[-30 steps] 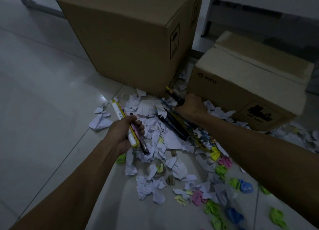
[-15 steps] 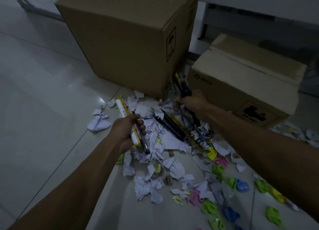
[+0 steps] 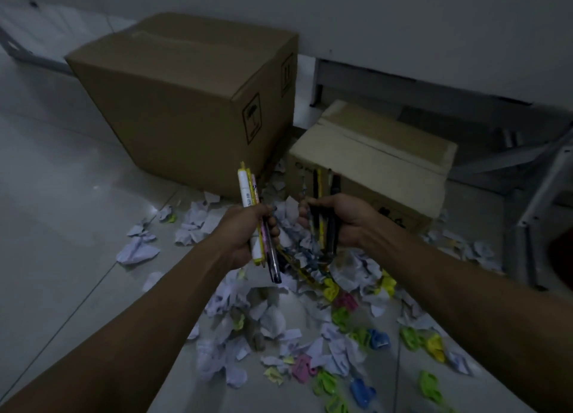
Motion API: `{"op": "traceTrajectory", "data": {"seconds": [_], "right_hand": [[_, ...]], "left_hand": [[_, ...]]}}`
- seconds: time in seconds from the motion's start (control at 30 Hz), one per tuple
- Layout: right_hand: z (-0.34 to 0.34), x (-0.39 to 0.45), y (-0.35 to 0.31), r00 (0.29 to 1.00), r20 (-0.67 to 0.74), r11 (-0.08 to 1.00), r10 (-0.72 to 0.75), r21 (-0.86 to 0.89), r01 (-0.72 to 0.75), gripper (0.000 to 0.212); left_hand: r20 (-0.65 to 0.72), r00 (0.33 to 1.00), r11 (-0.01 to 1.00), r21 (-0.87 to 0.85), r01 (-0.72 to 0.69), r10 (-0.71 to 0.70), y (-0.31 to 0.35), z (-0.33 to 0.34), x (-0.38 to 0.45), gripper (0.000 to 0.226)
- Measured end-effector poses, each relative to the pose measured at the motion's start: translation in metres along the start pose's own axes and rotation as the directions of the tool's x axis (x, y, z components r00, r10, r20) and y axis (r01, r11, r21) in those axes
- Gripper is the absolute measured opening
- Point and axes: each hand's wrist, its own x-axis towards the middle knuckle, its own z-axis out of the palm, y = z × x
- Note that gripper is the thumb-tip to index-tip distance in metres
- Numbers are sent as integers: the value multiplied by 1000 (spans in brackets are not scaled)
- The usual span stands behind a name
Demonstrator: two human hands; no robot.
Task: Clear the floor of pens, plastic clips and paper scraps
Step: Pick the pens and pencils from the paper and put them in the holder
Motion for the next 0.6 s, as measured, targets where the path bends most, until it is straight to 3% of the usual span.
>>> {"op": "traceTrajectory", "data": {"seconds": [0.17, 0.4, 0.5, 0.6], "right_hand": [[-14, -26, -13, 998, 59, 999, -34, 27, 32, 24], [-28, -63, -58, 978, 37, 962, -207, 191, 196, 20], [-21, -95, -83, 972, -39, 936, -232, 262, 234, 14], [-9, -137, -109, 950, -114, 904, -289, 295, 310, 19]], "left_hand": [[85, 996, 998, 65, -10, 4, 8, 45, -2, 9], [208, 978, 967, 242, -83, 32, 54, 120, -10, 11], [193, 981, 947, 311, -78, 17, 75, 151, -38, 12], [110, 992, 953, 303, 28, -64, 92, 172, -75, 18]]}}
